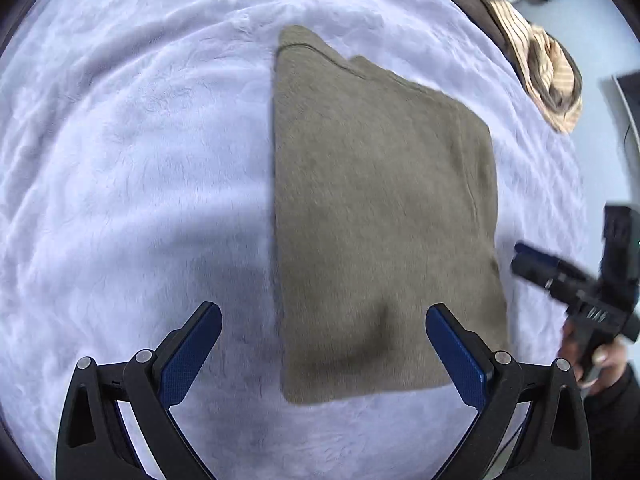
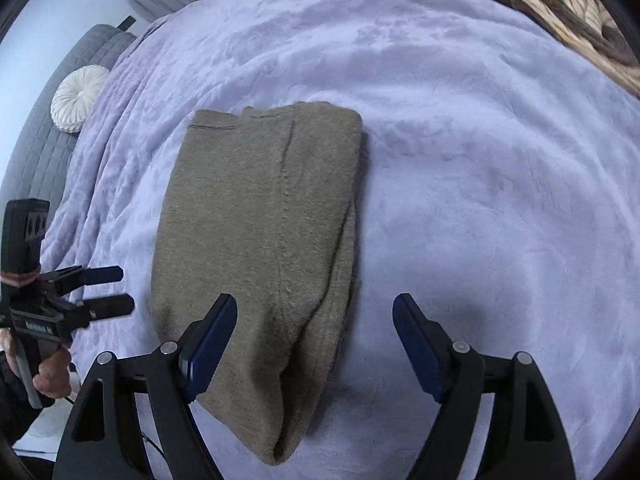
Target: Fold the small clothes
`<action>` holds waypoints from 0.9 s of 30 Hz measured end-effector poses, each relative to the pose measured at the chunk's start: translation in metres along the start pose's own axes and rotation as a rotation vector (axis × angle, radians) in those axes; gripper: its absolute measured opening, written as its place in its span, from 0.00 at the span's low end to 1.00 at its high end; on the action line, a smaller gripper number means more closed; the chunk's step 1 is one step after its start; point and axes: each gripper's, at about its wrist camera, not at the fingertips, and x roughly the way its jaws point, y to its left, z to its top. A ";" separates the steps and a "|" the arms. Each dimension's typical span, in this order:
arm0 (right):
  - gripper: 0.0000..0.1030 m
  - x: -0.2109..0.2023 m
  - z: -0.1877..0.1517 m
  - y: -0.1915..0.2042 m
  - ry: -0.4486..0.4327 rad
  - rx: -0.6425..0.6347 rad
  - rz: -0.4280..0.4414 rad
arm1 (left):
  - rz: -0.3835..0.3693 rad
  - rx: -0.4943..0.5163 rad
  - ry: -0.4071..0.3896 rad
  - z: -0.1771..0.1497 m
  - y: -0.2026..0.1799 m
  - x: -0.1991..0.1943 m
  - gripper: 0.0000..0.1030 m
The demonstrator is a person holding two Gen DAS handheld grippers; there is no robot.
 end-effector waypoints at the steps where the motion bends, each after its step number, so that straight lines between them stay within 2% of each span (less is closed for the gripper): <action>1: 0.80 0.006 0.000 -0.003 0.014 0.027 0.006 | 0.000 -0.007 0.001 0.005 0.003 0.002 1.00; 5: 0.80 0.020 -0.001 -0.016 0.024 0.126 0.061 | 0.033 0.079 0.022 0.018 -0.009 0.020 1.00; 7: 0.80 0.026 0.002 -0.016 0.015 0.170 0.144 | 0.002 0.108 0.051 0.011 -0.024 0.039 1.00; 9: 0.80 0.042 0.009 -0.017 0.041 0.211 0.231 | -0.024 0.110 0.078 0.005 -0.026 0.053 1.00; 11: 0.80 0.063 0.015 -0.016 0.081 0.211 0.220 | -0.072 0.099 0.147 0.003 -0.023 0.078 1.00; 13: 0.80 0.085 0.013 -0.013 0.134 0.191 0.246 | -0.120 0.074 0.168 0.003 -0.021 0.089 1.00; 14: 0.79 0.093 0.011 -0.009 0.148 0.172 0.251 | -0.126 0.081 0.156 0.004 -0.022 0.091 0.94; 15: 0.78 0.095 0.011 -0.003 0.138 0.141 0.245 | -0.144 0.104 0.142 0.004 -0.026 0.090 0.82; 16: 0.66 0.095 0.012 0.002 0.133 0.120 0.252 | -0.148 0.124 0.133 0.005 -0.030 0.088 0.76; 17: 0.58 0.097 0.014 0.006 0.131 0.107 0.264 | -0.156 0.131 0.130 0.006 -0.032 0.089 0.65; 18: 0.49 0.098 0.016 0.007 0.129 0.105 0.272 | -0.152 0.138 0.131 0.008 -0.032 0.089 0.60; 21: 0.44 0.096 0.021 0.019 0.131 0.067 0.224 | -0.113 0.157 0.124 0.013 -0.037 0.080 0.47; 25: 0.41 0.076 0.020 0.044 0.103 0.024 0.171 | -0.020 0.247 0.071 -0.002 -0.060 0.054 0.42; 27: 0.40 0.068 0.017 0.052 0.086 0.017 0.150 | -0.002 0.258 0.059 -0.006 -0.066 0.049 0.42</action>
